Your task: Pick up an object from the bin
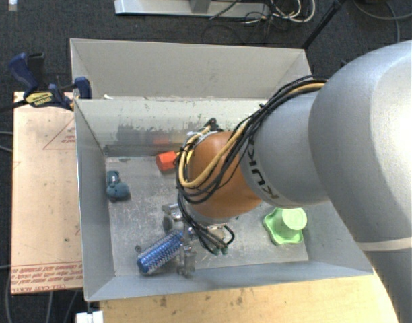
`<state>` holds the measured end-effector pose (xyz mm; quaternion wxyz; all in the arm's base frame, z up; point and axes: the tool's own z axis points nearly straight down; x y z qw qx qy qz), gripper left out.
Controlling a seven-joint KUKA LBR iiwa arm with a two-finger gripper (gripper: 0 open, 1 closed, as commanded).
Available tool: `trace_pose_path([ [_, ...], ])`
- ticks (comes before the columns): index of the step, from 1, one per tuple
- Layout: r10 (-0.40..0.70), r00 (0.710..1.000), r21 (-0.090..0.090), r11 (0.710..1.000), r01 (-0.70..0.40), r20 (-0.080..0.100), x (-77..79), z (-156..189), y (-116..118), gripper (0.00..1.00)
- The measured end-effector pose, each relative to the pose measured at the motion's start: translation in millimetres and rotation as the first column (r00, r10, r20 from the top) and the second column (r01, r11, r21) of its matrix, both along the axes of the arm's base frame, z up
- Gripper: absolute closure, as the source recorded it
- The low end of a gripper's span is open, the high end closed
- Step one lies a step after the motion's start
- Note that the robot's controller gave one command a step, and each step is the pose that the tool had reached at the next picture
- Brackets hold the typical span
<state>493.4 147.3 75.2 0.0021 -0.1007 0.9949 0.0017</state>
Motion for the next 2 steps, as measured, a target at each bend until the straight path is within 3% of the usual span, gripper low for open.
trace_pose_path([
  [1, -0.003, 1.0, -0.002, 1.0, 0.003, -0.005, -0.9, -0.4, -2.0, 1.0],
  [2, -0.053, 0.999, 0.0, 0.999, 0.053, 0.005, 20.2, 142.1, -9.4, 1.0],
])
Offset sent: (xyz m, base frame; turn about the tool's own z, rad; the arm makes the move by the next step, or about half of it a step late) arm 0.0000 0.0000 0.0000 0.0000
